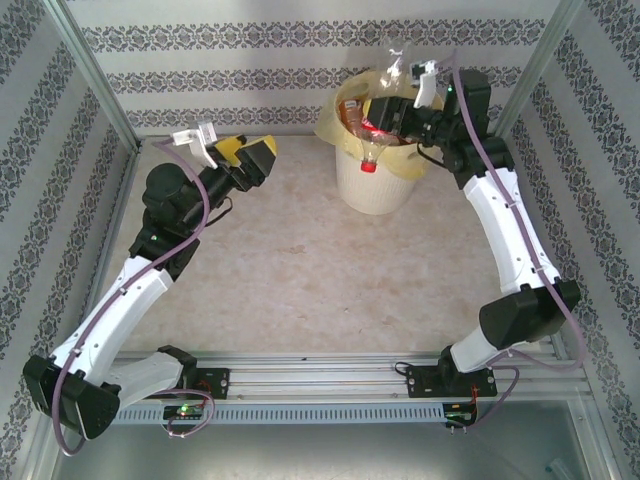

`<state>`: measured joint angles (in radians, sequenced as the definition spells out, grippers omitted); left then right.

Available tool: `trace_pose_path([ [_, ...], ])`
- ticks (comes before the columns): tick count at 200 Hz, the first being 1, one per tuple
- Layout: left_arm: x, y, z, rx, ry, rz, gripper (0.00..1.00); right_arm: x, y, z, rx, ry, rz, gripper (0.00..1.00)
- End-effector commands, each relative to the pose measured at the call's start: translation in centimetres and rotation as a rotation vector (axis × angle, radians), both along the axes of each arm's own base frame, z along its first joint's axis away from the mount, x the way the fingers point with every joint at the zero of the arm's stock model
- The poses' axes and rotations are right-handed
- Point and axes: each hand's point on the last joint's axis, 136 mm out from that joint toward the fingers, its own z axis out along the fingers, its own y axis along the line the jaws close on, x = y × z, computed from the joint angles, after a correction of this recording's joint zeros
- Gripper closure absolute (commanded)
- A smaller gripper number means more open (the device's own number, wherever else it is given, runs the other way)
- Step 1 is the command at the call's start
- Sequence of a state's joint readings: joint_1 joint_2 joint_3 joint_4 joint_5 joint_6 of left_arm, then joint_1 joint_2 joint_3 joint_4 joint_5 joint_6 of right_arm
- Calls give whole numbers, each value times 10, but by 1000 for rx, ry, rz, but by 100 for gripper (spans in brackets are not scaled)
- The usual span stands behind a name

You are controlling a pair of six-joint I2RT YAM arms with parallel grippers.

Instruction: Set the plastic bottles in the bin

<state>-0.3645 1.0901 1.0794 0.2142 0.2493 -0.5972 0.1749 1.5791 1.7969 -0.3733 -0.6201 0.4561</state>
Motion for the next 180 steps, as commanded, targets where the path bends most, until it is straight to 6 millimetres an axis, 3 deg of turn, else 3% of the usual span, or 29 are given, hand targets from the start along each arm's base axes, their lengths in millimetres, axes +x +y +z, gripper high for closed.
trace_pose_path([
  [1, 8, 36, -48, 132, 148, 208, 0, 22, -15, 14, 59, 25, -72, 49],
  [37, 6, 68, -89, 187, 291, 377, 0, 49, -35, 22, 72, 41, -164, 47],
  [67, 3, 87, -113, 236, 388, 470, 0, 71, -68, -4, -24, 130, -339, 46],
  [91, 3, 92, -123, 248, 425, 497, 0, 77, -81, -25, -87, 180, -414, 46],
  [147, 13, 85, -132, 251, 468, 476, 0, 98, -110, -45, -208, 209, -543, 44],
  [180, 15, 84, -140, 260, 504, 476, 0, 97, -117, -63, -331, 259, -542, 44],
])
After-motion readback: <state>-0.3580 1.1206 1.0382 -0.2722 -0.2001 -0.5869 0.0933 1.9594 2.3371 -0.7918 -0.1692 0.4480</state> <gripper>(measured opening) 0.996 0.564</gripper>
